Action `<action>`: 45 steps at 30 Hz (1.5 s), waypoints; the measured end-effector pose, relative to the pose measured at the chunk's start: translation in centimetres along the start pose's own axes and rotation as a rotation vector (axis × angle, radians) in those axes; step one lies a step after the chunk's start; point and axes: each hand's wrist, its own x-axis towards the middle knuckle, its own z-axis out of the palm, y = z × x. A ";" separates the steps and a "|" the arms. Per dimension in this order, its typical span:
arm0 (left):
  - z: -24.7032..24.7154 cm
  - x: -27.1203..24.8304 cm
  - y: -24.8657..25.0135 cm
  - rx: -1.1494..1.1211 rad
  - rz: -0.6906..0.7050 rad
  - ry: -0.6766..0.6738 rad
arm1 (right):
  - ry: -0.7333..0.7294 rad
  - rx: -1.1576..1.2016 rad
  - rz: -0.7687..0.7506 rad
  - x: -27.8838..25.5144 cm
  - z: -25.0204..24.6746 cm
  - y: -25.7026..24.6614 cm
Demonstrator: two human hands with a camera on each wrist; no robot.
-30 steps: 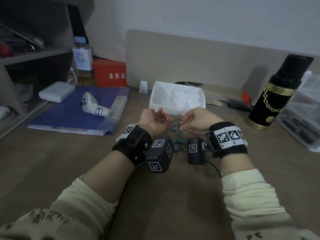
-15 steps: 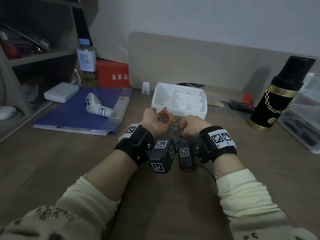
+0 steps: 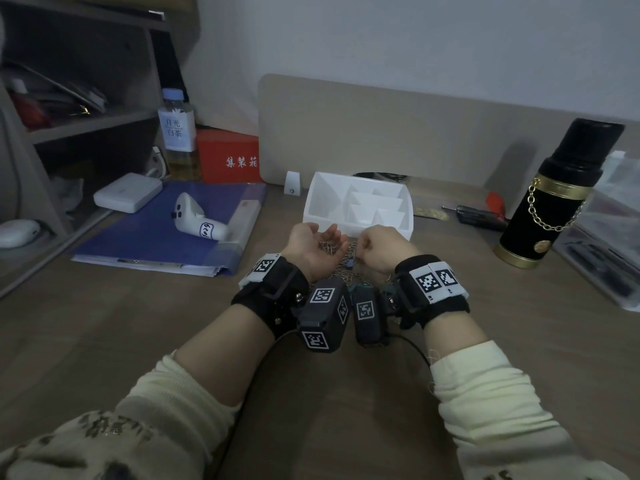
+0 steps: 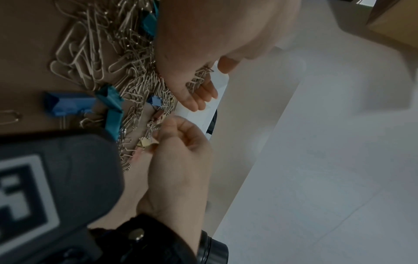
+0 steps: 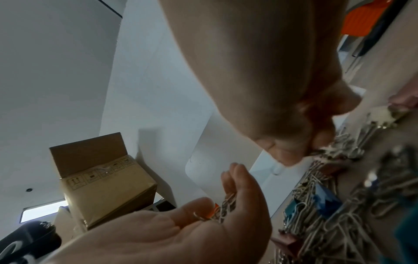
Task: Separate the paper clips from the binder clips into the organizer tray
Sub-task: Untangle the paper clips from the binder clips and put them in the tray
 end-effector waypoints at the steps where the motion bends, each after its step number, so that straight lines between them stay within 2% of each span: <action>1: -0.1 0.1 0.0 0.006 -0.004 0.003 | 0.036 0.054 -0.007 0.0 -0.1 -0.2; 4: -0.1 0.4 0.0 0.022 -0.021 0.015 | 0.184 0.208 -0.032 0.1 -0.3 -0.9; 7: 0.1 0.4 -0.1 -0.001 -0.045 0.004 | 0.285 0.369 -0.129 -0.1 -0.5 -1.9; 9: 0.3 0.5 -0.3 -0.014 -0.079 -0.040 | 0.265 0.452 -0.190 -0.3 -0.3 -2.6; 12: 0.5 0.5 -0.3 -0.050 -0.158 -0.127 | 0.211 0.474 -0.201 -0.3 0.2 -3.0; 15: 0.3 0.4 -0.1 -0.055 -0.175 -0.148 | 0.192 0.522 -0.222 -0.5 0.0 -2.8; 17: 0.2 0.2 -0.1 -0.103 -0.149 -0.125 | 0.181 0.578 -0.241 -0.7 -0.2 -2.8; 19: -0.1 0.4 0.1 -0.188 -0.101 -0.063 | 0.236 0.590 -0.247 -0.8 -0.2 -2.9; 22: -0.7 1.0 0.8 -0.183 -0.007 0.024 | 0.326 0.487 -0.198 -0.5 -0.3 -2.6; 24: -1.0 1.0 1.3 -0.109 0.049 0.021 | 0.194 0.350 -0.141 -0.5 -0.6 -2.1; 27: -1.2 0.9 1.8 -0.048 0.091 0.025 | -0.175 0.155 -0.050 -0.9 -0.5 -1.2; 28: -1.2 0.9 1.9 -0.040 0.100 0.030 | -0.231 0.119 -0.034 -1.0 -0.4 -1.1; 37: -0.9 1.0 1.5 -0.032 0.068 0.022 | -0.206 0.018 -0.065 -1.4 0.5 -1.7; 45: -0.6 0.6 1.1 -0.128 0.029 0.068 | -0.171 -0.072 -0.029 -0.4 1.2 -1.8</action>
